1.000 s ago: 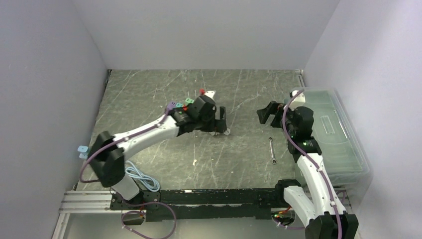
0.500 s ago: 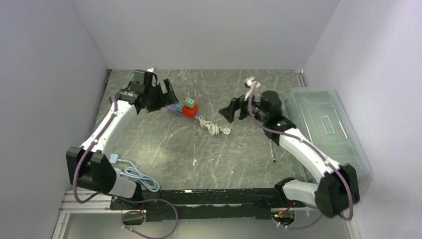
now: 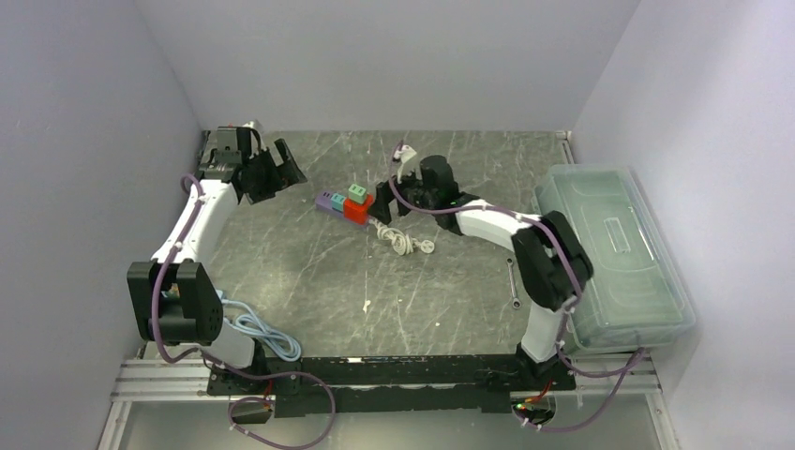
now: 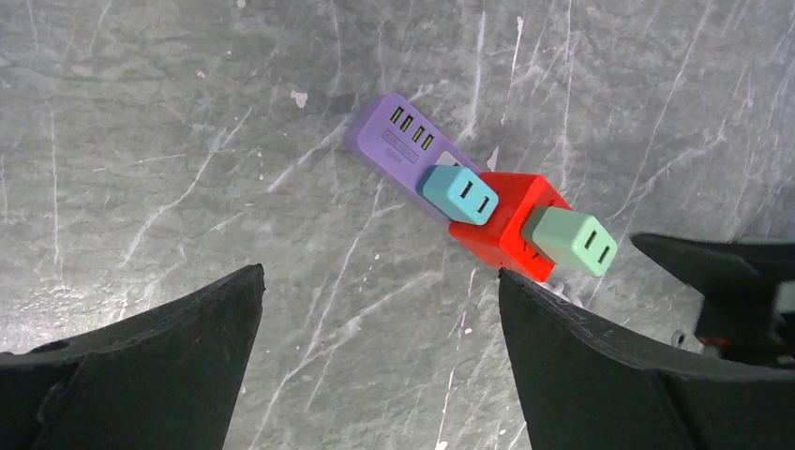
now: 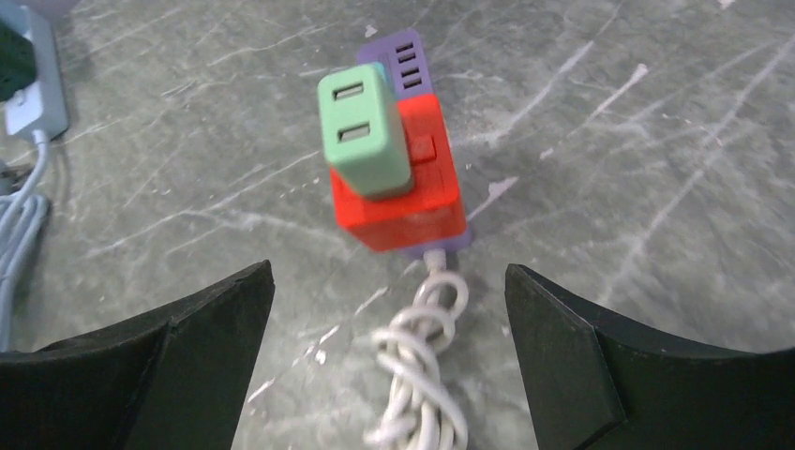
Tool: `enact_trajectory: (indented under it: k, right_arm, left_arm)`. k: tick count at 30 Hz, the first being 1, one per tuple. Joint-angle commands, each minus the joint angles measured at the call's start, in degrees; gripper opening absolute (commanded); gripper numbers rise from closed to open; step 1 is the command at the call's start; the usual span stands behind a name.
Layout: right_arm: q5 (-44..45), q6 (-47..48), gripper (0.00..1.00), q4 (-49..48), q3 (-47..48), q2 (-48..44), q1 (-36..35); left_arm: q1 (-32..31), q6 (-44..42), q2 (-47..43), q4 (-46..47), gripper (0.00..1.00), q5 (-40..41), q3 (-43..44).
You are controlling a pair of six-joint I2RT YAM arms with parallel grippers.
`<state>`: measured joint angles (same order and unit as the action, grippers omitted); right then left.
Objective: Pull the plug off the socket
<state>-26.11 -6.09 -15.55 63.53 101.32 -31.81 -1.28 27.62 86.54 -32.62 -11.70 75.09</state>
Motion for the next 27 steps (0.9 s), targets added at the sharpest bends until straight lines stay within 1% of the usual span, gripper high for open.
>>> enact_trajectory:
  k: [1,3,6,10,14,17,24,27]
  right_arm:
    - [-0.2,3.0,0.97,-2.9,9.1,6.9,-2.6]
    - [-0.1,3.5,0.96,-2.9,10.4,9.1,-2.7]
    - [-0.3,4.7,0.97,-1.5,12.9,11.3,-3.1]
    - [4.3,9.4,0.97,2.2,16.4,14.0,-5.3]
    - [8.0,12.4,0.96,4.2,18.8,16.2,-6.6]
    - [9.1,13.8,0.95,6.4,21.1,18.2,-6.8]
    - [10.1,14.7,0.94,7.5,21.5,19.1,-8.0]
    - [11.7,15.0,0.91,7.9,21.9,19.7,-8.5]
  left_arm:
    - [0.9,-2.4,0.5,0.9,0.99,-3.8,1.7]
    - [1.0,-2.5,0.2,2.2,0.99,-4.5,0.6]
    - [1.8,-2.3,0.7,1.5,0.99,-5.3,1.4]
    - [3.9,-1.3,0.6,2.6,0.99,-8.4,0.8]
    - [4.1,-1.3,0.4,2.7,0.99,-8.9,0.6]
    - [4.2,-1.2,0.4,2.7,0.99,-9.1,0.4]
    - [4.3,-1.5,0.6,2.5,0.99,-8.7,0.5]
    - [4.2,-1.5,0.9,2.5,0.99,-9.0,0.5]
